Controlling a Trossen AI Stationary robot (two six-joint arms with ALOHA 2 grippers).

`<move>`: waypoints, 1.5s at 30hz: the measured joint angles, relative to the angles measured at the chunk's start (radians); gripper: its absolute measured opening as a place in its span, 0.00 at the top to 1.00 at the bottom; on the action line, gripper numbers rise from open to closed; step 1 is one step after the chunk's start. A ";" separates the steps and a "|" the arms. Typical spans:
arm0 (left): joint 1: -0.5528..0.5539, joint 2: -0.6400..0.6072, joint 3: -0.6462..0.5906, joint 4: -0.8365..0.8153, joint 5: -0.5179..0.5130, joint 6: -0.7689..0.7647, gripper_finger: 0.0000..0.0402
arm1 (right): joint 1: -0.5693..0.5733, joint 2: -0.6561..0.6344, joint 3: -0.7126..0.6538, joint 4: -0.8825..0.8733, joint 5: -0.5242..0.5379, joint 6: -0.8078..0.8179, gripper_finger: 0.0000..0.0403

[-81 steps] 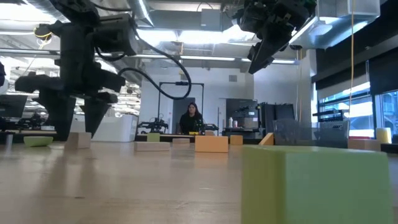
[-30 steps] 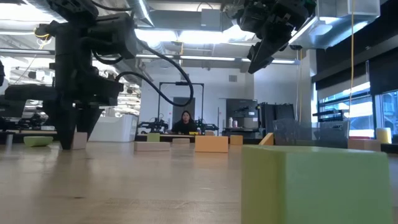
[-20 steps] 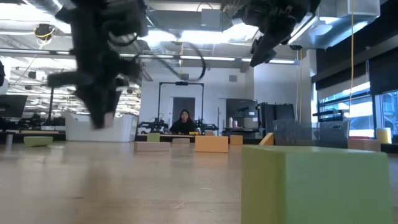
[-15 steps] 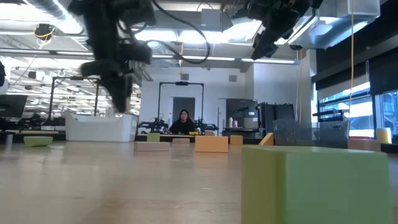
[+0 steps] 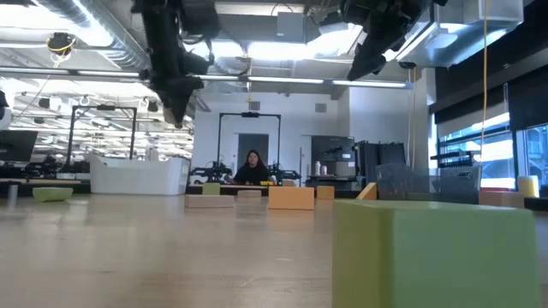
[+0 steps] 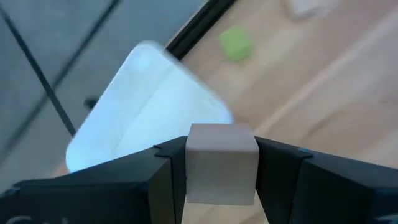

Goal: Sort & place blocks by color
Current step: Put the brown block into the white bin, then put the orange block into the green bin

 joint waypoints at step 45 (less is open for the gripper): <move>0.222 -0.140 -0.031 -0.054 0.463 0.038 0.58 | 0.000 0.009 0.000 0.191 -0.028 0.096 0.52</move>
